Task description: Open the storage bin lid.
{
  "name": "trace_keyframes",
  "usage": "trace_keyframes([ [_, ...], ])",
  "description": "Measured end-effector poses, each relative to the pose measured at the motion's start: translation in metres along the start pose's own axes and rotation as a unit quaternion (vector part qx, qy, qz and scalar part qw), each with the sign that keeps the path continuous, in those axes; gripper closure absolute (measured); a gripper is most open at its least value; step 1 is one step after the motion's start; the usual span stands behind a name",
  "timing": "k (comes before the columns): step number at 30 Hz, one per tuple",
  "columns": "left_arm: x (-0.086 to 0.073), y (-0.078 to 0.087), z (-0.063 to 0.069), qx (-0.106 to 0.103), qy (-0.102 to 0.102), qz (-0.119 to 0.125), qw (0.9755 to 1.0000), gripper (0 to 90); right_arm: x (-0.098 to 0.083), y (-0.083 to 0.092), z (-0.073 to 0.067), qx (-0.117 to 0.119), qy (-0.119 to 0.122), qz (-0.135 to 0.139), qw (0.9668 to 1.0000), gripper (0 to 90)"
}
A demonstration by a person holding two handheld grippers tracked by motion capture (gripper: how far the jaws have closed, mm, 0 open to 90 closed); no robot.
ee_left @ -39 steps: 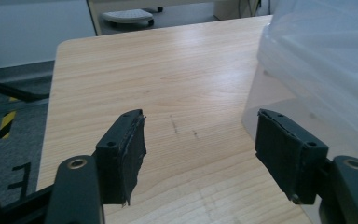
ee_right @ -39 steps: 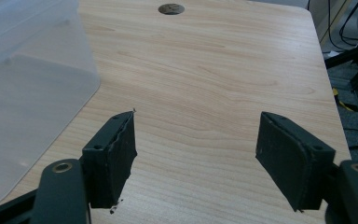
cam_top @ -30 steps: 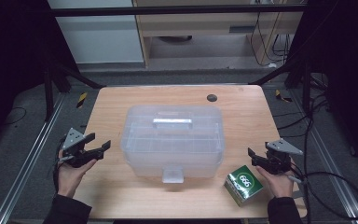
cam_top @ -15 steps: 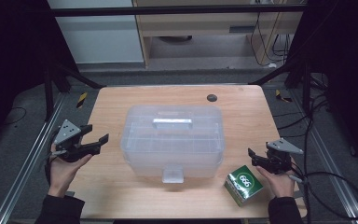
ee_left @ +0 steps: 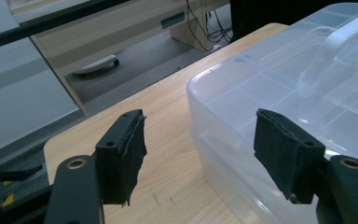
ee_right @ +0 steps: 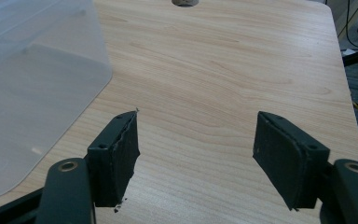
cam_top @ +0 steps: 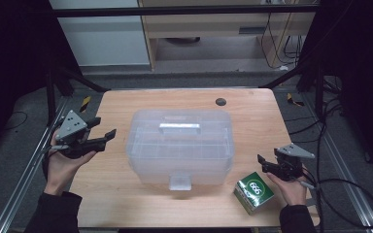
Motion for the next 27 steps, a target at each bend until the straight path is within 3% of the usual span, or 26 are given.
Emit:
trace_keyframes([
  [6,0.011,-0.002,0.007,-0.006,-0.013,-0.007,0.9999,34.4,0.000,-0.001,0.000,0.001,0.002,-0.002,1.0000,31.1],
  [8,0.018,-0.002,0.014,-0.011,-0.030,-0.010,0.9994,34.4,0.000,-0.001,-0.001,0.003,0.002,-0.005,1.0000,30.9],
  [15,0.031,-0.001,0.026,-0.020,-0.058,-0.016,0.9980,35.1,0.000,-0.002,-0.002,0.006,0.005,-0.009,0.9999,30.7],
  [21,0.040,-0.003,0.039,-0.031,-0.094,-0.027,0.9947,35.0,0.000,-0.003,-0.003,0.004,0.013,-0.013,0.9998,30.5],
  [27,0.046,-0.012,0.049,-0.034,-0.119,-0.040,0.9915,35.0,-0.001,-0.003,-0.003,0.005,0.020,-0.019,0.9996,30.0],
])
Point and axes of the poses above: each handheld gripper's, and its own axes: y roughly backward along the jaws, x roughly out of its top, z roughly to its right, the point moved 5 cm from there along -y, roughly forward along the jaws, and after that the axes turned 14 degrees about y, right-handed, at the moved point
